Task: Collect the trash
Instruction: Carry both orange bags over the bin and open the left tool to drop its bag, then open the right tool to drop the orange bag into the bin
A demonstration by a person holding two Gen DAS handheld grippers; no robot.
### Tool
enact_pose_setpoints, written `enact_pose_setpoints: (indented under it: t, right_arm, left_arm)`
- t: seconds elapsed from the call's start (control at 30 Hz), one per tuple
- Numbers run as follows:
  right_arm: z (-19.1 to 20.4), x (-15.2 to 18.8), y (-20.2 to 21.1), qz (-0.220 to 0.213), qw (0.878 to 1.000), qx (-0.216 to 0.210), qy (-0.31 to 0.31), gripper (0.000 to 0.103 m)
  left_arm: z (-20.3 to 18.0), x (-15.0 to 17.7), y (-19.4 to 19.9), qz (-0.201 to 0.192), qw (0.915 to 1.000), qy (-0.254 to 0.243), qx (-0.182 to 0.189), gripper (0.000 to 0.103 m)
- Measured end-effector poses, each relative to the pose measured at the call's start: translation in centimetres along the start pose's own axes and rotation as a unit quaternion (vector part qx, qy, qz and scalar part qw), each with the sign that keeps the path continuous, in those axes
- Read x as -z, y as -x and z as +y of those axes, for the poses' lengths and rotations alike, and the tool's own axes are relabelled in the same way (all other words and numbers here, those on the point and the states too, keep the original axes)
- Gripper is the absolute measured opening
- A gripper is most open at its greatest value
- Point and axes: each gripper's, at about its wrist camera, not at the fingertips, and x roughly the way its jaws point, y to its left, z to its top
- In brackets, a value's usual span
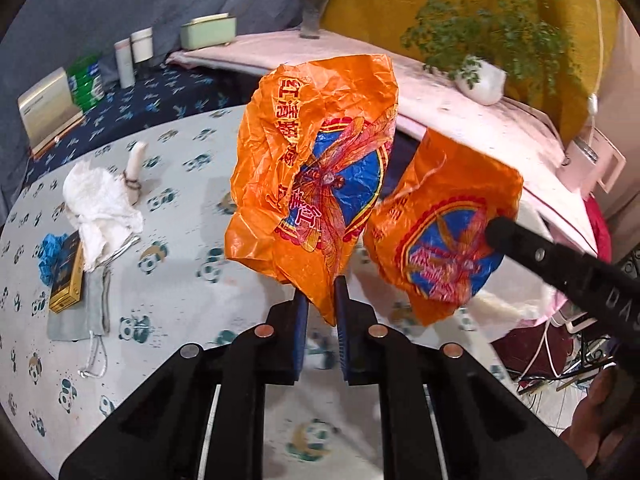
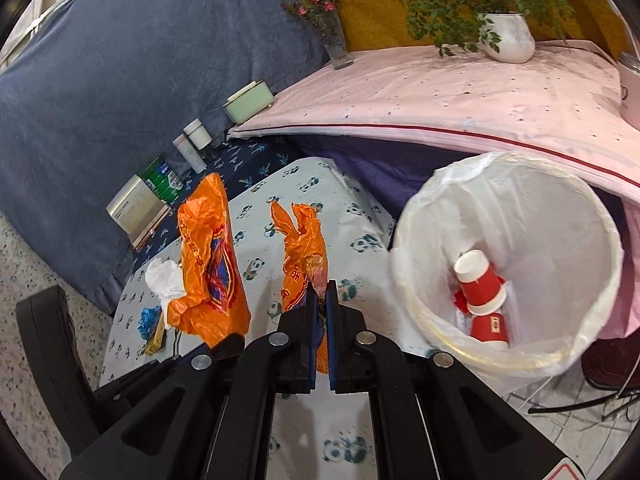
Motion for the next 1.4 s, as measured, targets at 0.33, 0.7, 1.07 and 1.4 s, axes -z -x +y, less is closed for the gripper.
enact_pose_setpoints:
  t: [0.33, 0.7, 1.07, 1.4]
  right_arm:
    - [-5.4, -0.2, 4.7, -0.037, 0.998, 0.032, -0.031, 0.004]
    - [-13.1, -1.3, 8.5, -0.077, 0.99, 0.079, -0.084, 0.004]
    - [-16.7, -2.3, 8.1, -0.077, 0.987, 0.094, -0.102, 0.004]
    - [-15.2, -3.3, 5.4, -0.065, 0.99, 0.083, -0.09, 0.012]
  left_arm:
    - [-6.4, -0.5, 0.2, 0.001, 0.9985, -0.043, 0.035, 0.013]
    - [-14.0, -1.4, -3.0, 0.031, 0.9912, -0.099, 0.081, 0.014]
    - [-17.0, -1.9, -6.2, 0.047, 0.9903, -0.1, 0.084, 0.05]
    - [-14.7, -2.4, -6.6, 0.045, 0.9945, -0.077, 0.055, 0.052]
